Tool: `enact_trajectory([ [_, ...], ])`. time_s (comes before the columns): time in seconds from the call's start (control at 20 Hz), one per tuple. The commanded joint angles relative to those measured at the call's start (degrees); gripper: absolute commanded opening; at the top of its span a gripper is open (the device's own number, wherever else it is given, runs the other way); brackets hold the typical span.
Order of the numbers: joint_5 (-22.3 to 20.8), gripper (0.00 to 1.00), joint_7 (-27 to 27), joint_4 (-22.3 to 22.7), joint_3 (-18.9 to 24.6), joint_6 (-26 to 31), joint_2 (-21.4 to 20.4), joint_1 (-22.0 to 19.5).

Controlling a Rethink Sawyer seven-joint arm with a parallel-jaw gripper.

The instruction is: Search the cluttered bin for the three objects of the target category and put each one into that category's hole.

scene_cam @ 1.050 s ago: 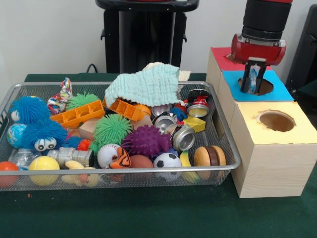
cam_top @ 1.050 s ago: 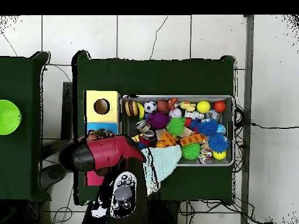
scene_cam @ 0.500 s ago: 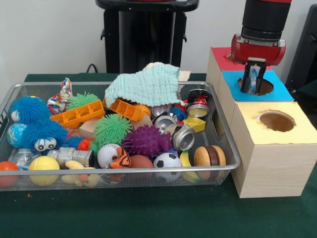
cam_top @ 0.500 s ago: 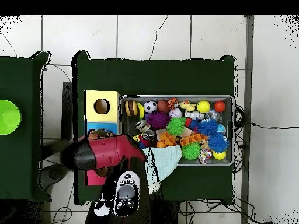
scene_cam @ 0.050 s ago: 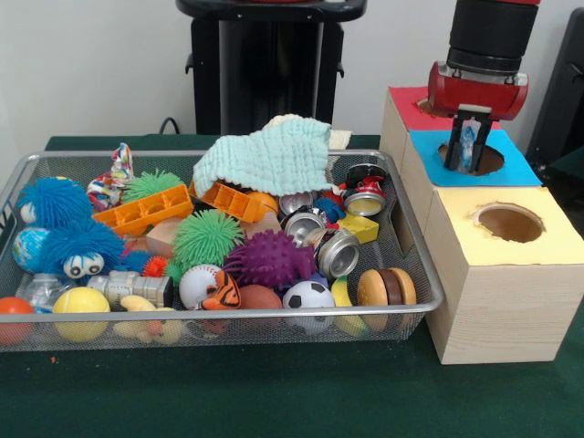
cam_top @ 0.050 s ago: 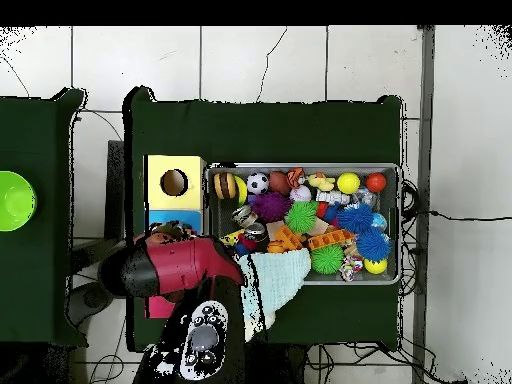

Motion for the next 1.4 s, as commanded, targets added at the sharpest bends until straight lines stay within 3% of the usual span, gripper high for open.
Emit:
enact_trajectory([
  [0.05,3.5,0.0,13.3,3.7,1.9,-6.8,10.4,-0.9],
  [0.35,3.5,0.0,12.4,4.4,1.9,-8.9,11.3,-1.1],
  [0.75,6.8,0.0,12.9,5.8,0.7,-1.2,6.8,1.4],
  [1.15,8.4,0.0,12.0,6.6,-0.9,2.3,3.9,3.7],
  [1.25,8.8,0.0,11.6,7.6,-0.3,1.9,3.2,3.6],
  [1.4,8.7,0.0,11.9,7.7,-0.3,-2.1,5.6,3.7],
])
